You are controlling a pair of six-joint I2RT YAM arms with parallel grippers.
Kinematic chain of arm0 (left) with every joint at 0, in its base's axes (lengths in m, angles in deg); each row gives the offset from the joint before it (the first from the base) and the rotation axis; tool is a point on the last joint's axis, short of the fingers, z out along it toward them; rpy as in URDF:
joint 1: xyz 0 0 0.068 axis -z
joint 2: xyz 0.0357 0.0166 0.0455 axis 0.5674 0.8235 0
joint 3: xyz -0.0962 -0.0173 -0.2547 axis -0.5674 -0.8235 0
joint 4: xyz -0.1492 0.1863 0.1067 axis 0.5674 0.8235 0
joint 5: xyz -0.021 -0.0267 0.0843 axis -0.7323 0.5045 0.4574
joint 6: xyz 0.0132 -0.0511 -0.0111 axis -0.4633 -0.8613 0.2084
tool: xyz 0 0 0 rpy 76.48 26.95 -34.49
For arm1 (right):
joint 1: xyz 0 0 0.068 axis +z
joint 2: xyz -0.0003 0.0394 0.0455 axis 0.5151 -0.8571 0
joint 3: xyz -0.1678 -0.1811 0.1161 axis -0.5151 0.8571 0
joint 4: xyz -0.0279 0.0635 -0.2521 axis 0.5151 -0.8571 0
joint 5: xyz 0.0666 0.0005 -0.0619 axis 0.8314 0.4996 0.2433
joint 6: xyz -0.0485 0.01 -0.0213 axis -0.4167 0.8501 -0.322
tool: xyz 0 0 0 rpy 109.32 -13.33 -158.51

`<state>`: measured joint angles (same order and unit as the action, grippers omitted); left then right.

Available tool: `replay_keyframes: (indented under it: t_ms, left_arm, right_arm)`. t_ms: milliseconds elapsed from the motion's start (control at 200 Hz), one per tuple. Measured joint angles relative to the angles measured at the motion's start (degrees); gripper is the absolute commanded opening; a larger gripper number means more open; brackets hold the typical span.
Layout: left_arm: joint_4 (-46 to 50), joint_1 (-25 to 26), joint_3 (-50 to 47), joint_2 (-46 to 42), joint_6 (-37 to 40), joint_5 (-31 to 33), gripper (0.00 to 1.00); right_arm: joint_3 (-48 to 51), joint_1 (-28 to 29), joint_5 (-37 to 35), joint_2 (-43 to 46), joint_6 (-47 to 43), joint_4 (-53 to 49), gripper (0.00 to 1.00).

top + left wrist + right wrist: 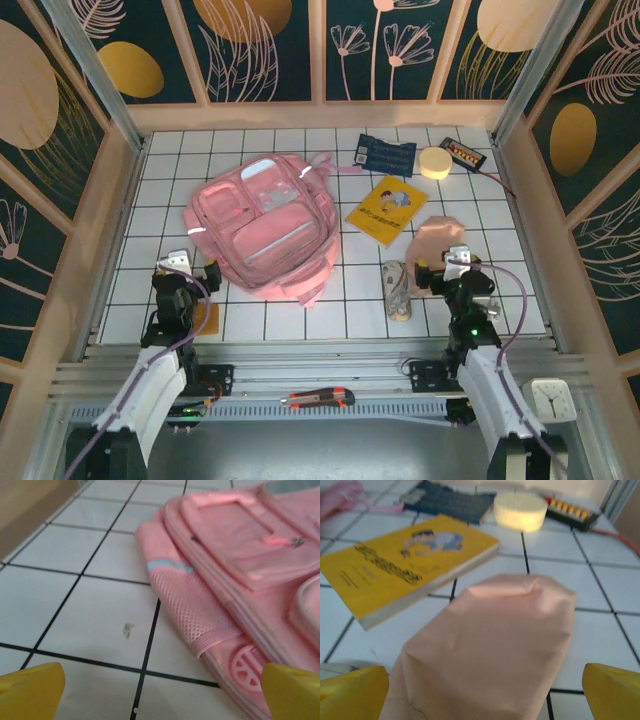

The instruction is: Pack the student bag

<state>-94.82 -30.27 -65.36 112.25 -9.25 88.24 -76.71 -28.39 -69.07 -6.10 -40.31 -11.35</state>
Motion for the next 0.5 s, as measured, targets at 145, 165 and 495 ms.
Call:
replay_keyframes:
  t_ms: [145, 165, 495]
  left_arm:
    - [-9.22, -0.90, 1.51, 14.93, 0.24, -0.02, 0.99]
    - [-10.51, -1.05, 1.68, 16.79, 0.24, 0.00, 0.99]
    - [-31.87, -2.73, 6.27, 40.48, 0.83, 0.00, 0.99]
  right_arm:
    - [-1.88, -1.25, 0.24, -17.64, 1.81, 9.60, 0.99]
    - [-2.16, -1.38, 0.33, -19.71, 2.12, 10.86, 0.99]
    - [-7.54, -3.82, 1.86, -46.82, 6.84, 34.10, 0.99]
